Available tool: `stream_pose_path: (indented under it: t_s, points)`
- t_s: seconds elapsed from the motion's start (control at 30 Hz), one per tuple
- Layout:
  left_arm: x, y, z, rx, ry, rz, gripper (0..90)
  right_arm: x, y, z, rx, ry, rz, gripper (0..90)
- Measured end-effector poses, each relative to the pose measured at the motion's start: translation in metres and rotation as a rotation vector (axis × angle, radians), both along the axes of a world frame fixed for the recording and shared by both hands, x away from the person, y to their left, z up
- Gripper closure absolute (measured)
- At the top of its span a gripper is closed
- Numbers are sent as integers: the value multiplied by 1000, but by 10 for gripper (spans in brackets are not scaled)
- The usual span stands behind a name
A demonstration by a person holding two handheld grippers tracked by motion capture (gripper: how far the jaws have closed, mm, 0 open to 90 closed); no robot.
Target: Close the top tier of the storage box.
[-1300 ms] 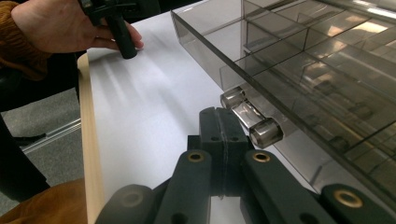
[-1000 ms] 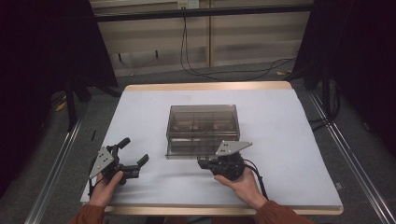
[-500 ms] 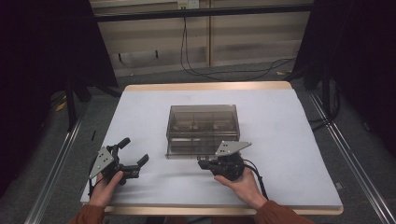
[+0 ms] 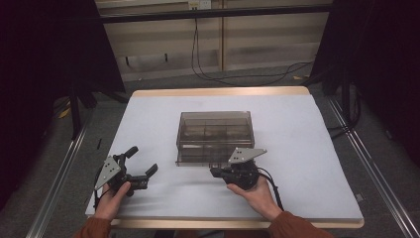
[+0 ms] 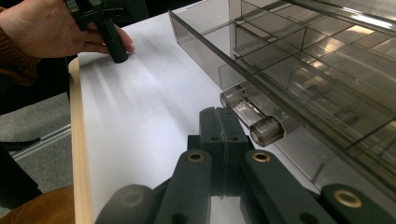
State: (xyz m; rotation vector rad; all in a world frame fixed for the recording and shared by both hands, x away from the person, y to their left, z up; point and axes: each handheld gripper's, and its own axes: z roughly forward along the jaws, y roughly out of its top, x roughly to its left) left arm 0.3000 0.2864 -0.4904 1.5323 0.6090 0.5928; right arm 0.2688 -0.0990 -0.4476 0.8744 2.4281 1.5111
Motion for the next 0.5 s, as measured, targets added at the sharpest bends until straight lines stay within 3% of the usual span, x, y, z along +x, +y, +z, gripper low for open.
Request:
stream_pose_path:
  t_s: [0.5]
  points:
    - [0,0,0,3,-3,4,10,5,-3,0,3,1,-19,900]
